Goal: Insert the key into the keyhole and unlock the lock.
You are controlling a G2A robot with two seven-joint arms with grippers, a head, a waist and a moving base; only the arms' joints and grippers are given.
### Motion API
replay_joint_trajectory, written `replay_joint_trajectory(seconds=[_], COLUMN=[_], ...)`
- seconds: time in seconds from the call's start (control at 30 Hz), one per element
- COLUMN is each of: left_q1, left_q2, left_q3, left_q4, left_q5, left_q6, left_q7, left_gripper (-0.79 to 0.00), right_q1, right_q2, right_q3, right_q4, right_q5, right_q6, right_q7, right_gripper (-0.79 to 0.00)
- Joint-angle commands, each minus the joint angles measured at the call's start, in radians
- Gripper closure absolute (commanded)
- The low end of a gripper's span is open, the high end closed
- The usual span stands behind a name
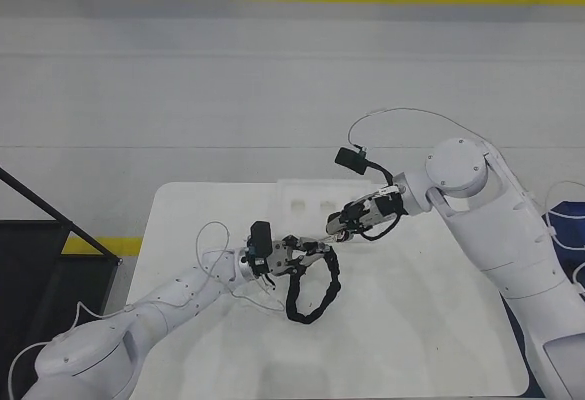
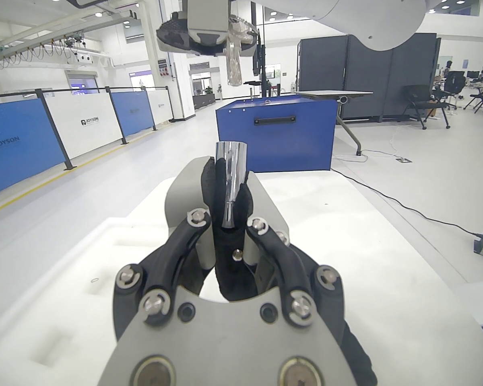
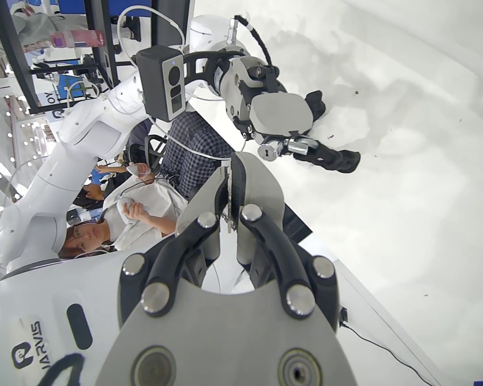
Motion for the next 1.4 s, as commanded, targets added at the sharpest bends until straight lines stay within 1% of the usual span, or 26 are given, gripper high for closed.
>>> replay_joint_trajectory(seconds=[0.0, 0.33, 0.43, 0.57, 0.73, 0.9, 1.37], left_q1=[-0.001, -0.003, 0.004, 0.015, 0.02, 0.019, 0.016], left_q2=[0.001, 0.014, 0.015, 0.015, 0.014, 0.014, 0.015], left_q3=[0.008, 0.064, 0.064, 0.064, 0.064, 0.064, 0.064], left_q4=[0.0, 0.021, 0.018, 0.027, 0.032, 0.034, 0.024], left_q5=[-0.003, 0.008, 0.038, 0.023, 0.021, 0.019, 0.005], left_q6=[0.005, 0.078, 0.087, 0.104, 0.104, 0.099, 0.072], left_q7=[0.005, 0.078, 0.087, 0.104, 0.105, 0.099, 0.072], left_gripper=[0.0, 0.0, 0.0, 0.0, 0.0, 0.0, 0.0], right_q1=[-0.003, -0.005, -0.006, -0.008, -0.007, -0.005, 0.005], right_q2=[0.002, 0.008, 0.01, 0.011, 0.01, 0.009, 0.01], right_q3=[-0.007, -0.038, -0.048, -0.069, -0.095, -0.106, -0.137], right_q4=[-0.013, -0.047, -0.058, -0.072, -0.082, -0.086, -0.114], right_q5=[-0.017, -0.051, -0.071, -0.101, -0.128, -0.124, -0.184], right_q6=[-0.001, -0.026, -0.027, -0.021, -0.015, -0.022, -0.015], right_q7=[-0.006, 0.008, 0.005, -0.003, -0.009, -0.013, -0.04], right_gripper=[0.0, 0.0, 0.0, 0.0, 0.0, 0.0, 0.0])
